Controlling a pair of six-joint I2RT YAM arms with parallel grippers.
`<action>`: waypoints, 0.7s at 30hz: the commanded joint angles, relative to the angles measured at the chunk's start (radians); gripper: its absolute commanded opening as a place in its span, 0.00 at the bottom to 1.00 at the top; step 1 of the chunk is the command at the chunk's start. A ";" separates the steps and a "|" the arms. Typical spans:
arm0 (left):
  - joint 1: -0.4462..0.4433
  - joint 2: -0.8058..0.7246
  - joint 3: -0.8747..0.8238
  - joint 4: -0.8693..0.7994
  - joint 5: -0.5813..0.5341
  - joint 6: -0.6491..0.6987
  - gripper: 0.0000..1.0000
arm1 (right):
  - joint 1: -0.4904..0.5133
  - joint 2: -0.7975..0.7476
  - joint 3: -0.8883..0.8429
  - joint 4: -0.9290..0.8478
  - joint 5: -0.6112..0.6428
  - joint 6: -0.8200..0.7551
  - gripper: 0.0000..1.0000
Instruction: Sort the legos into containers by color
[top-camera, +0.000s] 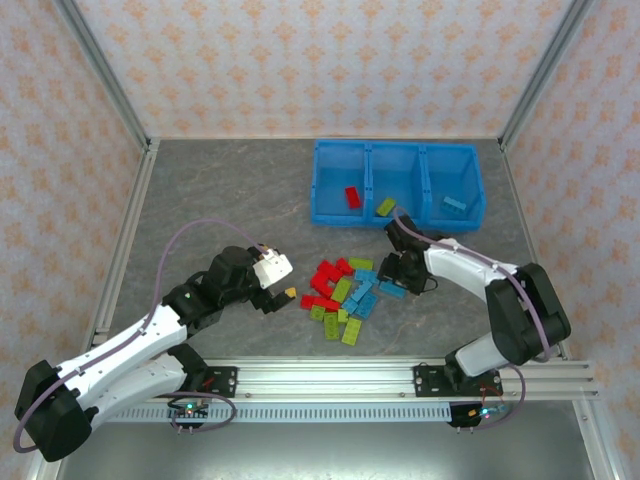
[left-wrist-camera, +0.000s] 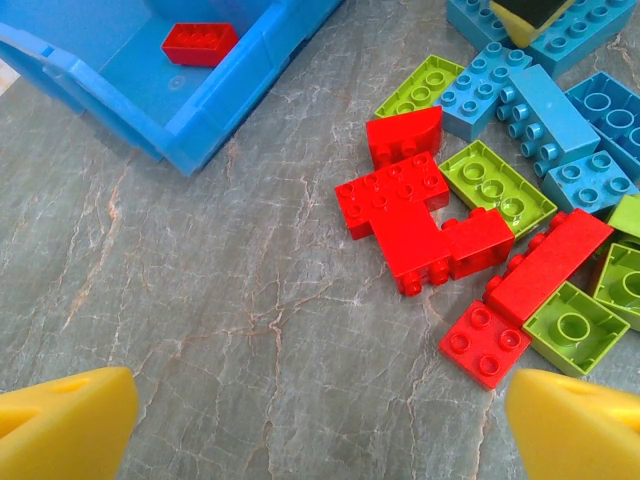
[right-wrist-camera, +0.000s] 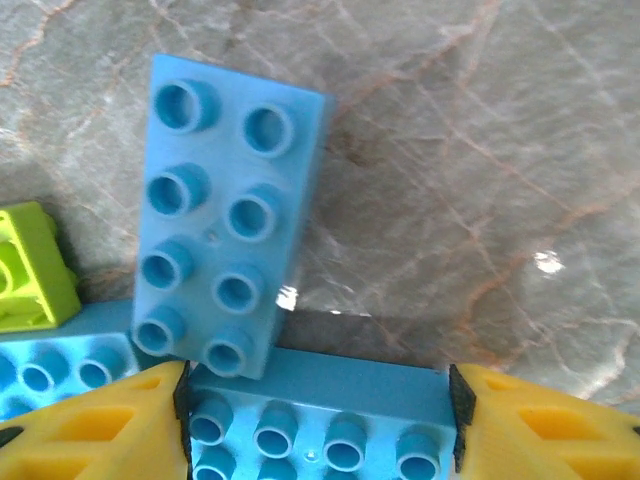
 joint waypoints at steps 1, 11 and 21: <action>0.000 -0.002 0.011 -0.019 0.010 0.014 0.95 | 0.002 -0.095 0.003 -0.098 0.109 0.013 0.62; 0.001 0.001 0.015 -0.020 0.014 0.014 0.96 | -0.158 -0.196 0.289 -0.199 0.319 -0.054 0.62; 0.001 -0.013 0.020 -0.029 0.009 0.018 0.96 | -0.459 0.258 0.775 -0.166 0.217 -0.165 0.62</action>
